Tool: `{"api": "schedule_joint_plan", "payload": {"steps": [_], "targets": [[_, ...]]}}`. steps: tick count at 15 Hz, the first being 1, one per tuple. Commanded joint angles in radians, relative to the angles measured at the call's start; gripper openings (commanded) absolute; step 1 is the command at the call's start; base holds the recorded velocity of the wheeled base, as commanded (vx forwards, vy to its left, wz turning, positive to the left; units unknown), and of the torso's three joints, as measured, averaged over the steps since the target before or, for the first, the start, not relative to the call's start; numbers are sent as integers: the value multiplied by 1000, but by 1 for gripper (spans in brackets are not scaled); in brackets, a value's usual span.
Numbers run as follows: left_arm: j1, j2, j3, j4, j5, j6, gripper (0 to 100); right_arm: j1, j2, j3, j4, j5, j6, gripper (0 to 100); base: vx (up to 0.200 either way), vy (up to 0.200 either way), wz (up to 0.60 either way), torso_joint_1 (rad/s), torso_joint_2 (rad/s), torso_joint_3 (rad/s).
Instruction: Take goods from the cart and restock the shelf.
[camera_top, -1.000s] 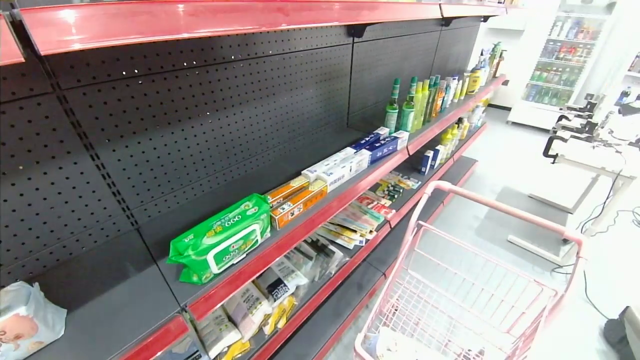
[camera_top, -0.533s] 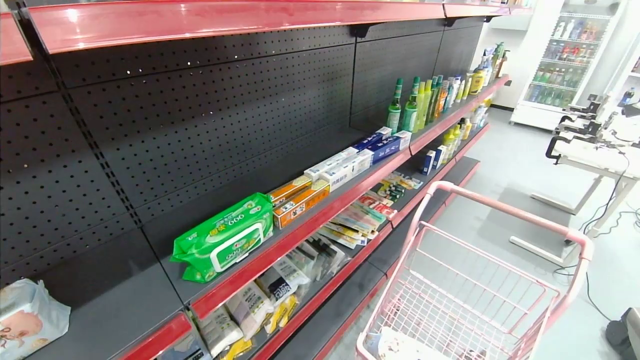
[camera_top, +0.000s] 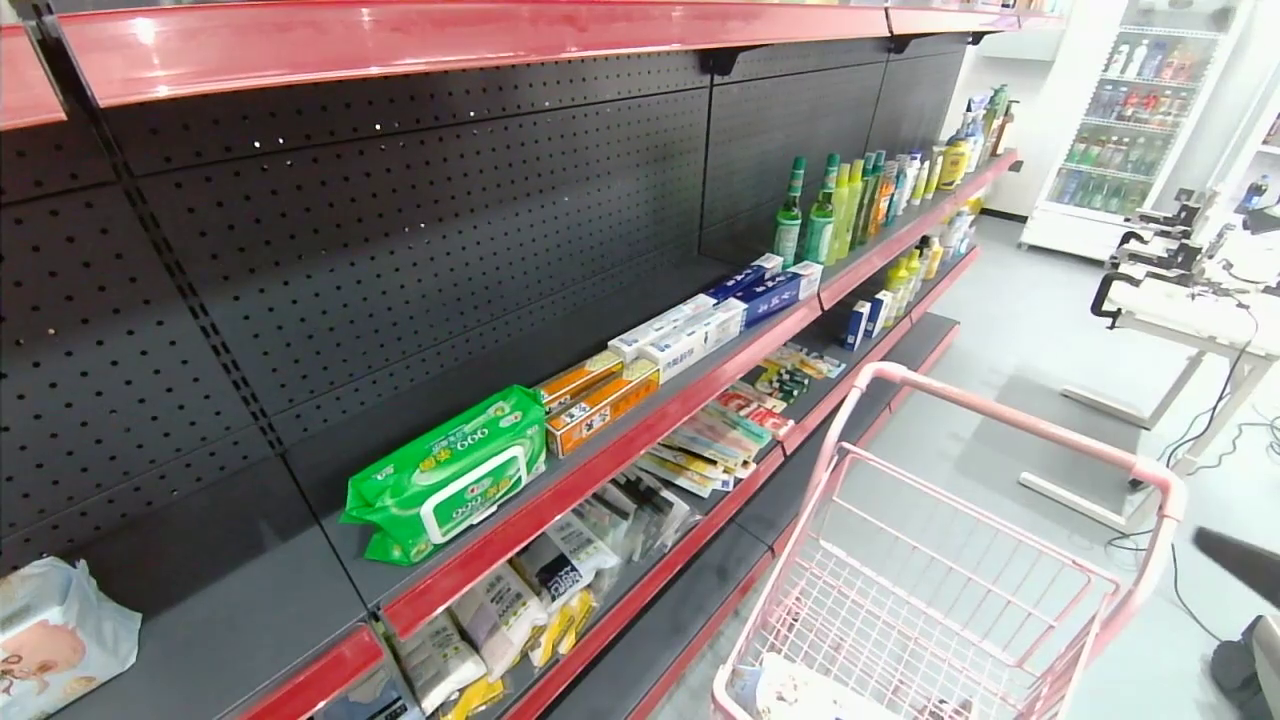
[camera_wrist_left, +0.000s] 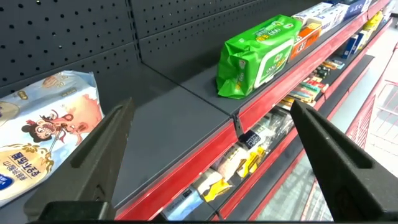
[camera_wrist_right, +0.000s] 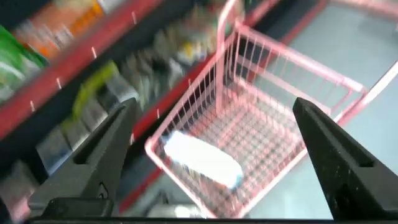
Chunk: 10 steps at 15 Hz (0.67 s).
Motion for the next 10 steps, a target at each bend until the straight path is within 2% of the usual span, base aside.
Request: {"api": "schedule_joint_plan", "payload": {"steps": [1, 2, 3, 5, 6, 8, 10], "targets": [[1, 1, 0, 0, 0, 0, 100, 12, 591, -33, -14, 70, -112, 100, 0, 0, 0, 0, 0, 0], [1, 1, 0, 0, -1, 0, 100, 11, 654, -29, -17, 98, -146, 100, 0, 0, 0, 0, 0, 0], [1, 1, 0, 0, -1, 0, 100, 20, 788, -26, -21, 159, -278, 100, 0, 0, 0, 0, 0, 0], [1, 1, 0, 0, -1, 2, 100, 17, 917, -44, -35, 196, -401, 100, 0, 0, 0, 0, 0, 0], [1, 1, 0, 0, -1, 2, 100, 19, 1041, -75, -101, 217, -502, 100, 0, 0, 0, 0, 0, 0], [1, 1, 0, -2, -1, 11, 100, 40, 1128, -104, -149, 219, -566, 100, 0, 0, 0, 0, 0, 0], [1, 1, 0, 0, 0, 13, 100, 74, 1167, -106, -149, 219, -568, 100, 0, 0, 0, 0, 0, 0]]}}
